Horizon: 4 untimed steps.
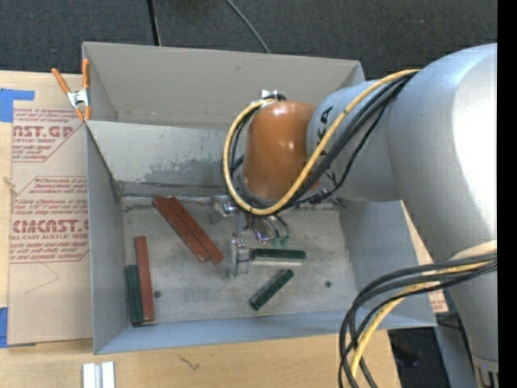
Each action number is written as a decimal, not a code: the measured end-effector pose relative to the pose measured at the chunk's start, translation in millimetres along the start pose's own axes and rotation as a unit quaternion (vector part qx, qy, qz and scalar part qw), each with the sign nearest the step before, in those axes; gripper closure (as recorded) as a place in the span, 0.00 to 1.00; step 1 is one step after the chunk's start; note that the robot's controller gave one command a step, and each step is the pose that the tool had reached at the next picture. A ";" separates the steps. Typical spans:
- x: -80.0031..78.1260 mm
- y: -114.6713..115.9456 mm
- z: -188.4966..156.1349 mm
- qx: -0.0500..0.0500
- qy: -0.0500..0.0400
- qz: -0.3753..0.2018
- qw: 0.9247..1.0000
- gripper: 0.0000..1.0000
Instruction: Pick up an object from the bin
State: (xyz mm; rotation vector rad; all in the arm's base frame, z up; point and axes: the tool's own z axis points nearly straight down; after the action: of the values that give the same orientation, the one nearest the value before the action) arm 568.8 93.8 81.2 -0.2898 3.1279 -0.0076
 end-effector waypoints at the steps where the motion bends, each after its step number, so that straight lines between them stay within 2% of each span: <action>1: -18.3 59.8 6.4 -0.003 -0.002 -0.042 0.999 0.00; 2: -11.9 70.9 5.4 -0.004 -0.001 0.079 0.997 1.00; 3: -7.4 61.3 5.1 -0.004 -0.001 0.130 0.991 1.00; 4: -8.2 73.8 -48.8 -0.001 0.003 0.108 0.994 1.00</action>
Offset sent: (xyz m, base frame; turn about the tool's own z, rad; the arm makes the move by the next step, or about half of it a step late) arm -0.0050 0.0562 -0.0055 0.2739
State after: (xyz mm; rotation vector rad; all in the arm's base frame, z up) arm 563.3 168.1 129.7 0.0493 3.1462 -0.0036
